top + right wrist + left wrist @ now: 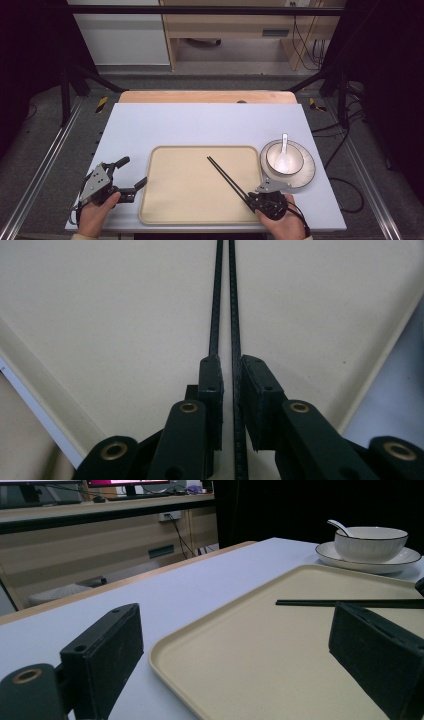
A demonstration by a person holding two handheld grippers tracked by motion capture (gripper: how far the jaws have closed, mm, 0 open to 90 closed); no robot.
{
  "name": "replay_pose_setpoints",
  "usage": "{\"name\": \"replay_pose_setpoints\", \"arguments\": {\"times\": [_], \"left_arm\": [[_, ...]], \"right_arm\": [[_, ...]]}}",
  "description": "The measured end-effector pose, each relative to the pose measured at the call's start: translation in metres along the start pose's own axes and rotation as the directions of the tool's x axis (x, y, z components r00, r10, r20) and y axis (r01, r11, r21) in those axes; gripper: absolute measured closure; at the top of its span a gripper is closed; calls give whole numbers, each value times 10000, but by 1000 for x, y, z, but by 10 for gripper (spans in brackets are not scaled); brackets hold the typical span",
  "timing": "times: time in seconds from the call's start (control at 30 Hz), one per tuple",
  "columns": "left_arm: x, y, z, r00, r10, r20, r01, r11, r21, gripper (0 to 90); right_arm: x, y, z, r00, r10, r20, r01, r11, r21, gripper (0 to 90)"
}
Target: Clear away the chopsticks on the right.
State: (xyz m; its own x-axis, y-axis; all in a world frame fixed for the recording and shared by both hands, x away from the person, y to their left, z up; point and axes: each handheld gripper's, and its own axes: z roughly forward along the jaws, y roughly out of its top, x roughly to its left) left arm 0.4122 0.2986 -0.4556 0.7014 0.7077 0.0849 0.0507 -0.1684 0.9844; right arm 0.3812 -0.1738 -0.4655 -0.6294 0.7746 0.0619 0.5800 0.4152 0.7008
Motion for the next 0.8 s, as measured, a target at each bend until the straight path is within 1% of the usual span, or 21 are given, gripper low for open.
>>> {"name": "replay_pose_setpoints", "arguments": {"times": [0.1, 0.17, 0.3, 0.33, 0.37, 0.4, 0.43, 0.47, 0.5, 0.53, 0.57, 0.6, 0.67, 0.73, 0.77, 0.8], "left_arm": [[0, 0, 0, 10000, -4, 34, 4, 10000, 34, 70], [0, 0, 0, 10000, -9, 28, 8, 10000, 46, 70], [-1, 1, 0, 10000, -14, 70, 14, 10000, 10, 70], [-2, 1, 0, 10000, -8, 67, 8, 10000, 61, 70], [-2, 1, 0, 10000, -8, 67, 8, 10000, 61, 70], [-2, 1, 1, 9999, -3, 104, 2, 10000, 90, 70], [-3, 1, 2, 9999, 6, 135, -7, 9999, 107, 69], [-3, 1, 3, 9999, 26, 154, -29, 9998, 215, 69], [-3, 1, 3, 9999, 26, 154, -29, 9998, 215, 69], [-6, 3, 4, 9996, -45, 273, 37, 9995, 316, 69], [-8, 5, 5, 9991, -166, 395, 154, 9994, 320, 71], [-11, 8, 7, 9984, -268, 497, 249, 9990, 381, 76], [-18, 16, 10, 9982, -142, 588, 111, 9986, 518, 97], [-26, 25, 15, 9966, -186, 803, 129, 9974, 707, 152], [-35, 34, 23, 9954, -192, 940, 107, 9958, 904, 171], [-35, 34, 23, 9954, -192, 940, 107, 9958, 904, 230]], "right_arm": [[-1, 0, -1, 9999, -66, -94, 62, 9992, -393, 735], [-2, 1, -3, 9998, -166, -131, 157, 9977, -659, 680], [-6, 2, -3, 9997, -171, -148, 150, 9909, -1337, 502], [-7, 3, -4, 9998, -115, -189, 85, 9885, -1508, 448], [-7, 3, -4, 9998, -115, -189, 85, 9885, -1508, 448], [-8, 3, -5, 9998, -100, -178, 69, 9861, -1663, 396], [-11, 5, -5, 9997, -215, -133, 184, 9793, -2014, 263], [-12, 5, -5, 9997, -215, -79, 193, 9772, -2115, 213], [-13, 5, -6, 9997, -240, -43, 225, 9761, -2160, 170], [-15, 5, -7, 9995, -313, 19, 309, 9724, -2313, 120], [-16, 5, -8, 9992, -390, 66, 395, 9689, -2441, 91], [-18, 5, -10, 9990, -433, 62, 434, 9659, -2552, 75], [-22, 4, -16, 9990, -440, 103, 451, 9595, -2781, 81], [-27, 2, -24, 9988, -488, 81, 490, 9532, -2984, 84], [-28, 1, -27, 9984, -552, 98, 556, 9510, -3041, 88], [-28, 1, -27, 9984, -552, 98, 556, 9510, -3041, 88]]}}
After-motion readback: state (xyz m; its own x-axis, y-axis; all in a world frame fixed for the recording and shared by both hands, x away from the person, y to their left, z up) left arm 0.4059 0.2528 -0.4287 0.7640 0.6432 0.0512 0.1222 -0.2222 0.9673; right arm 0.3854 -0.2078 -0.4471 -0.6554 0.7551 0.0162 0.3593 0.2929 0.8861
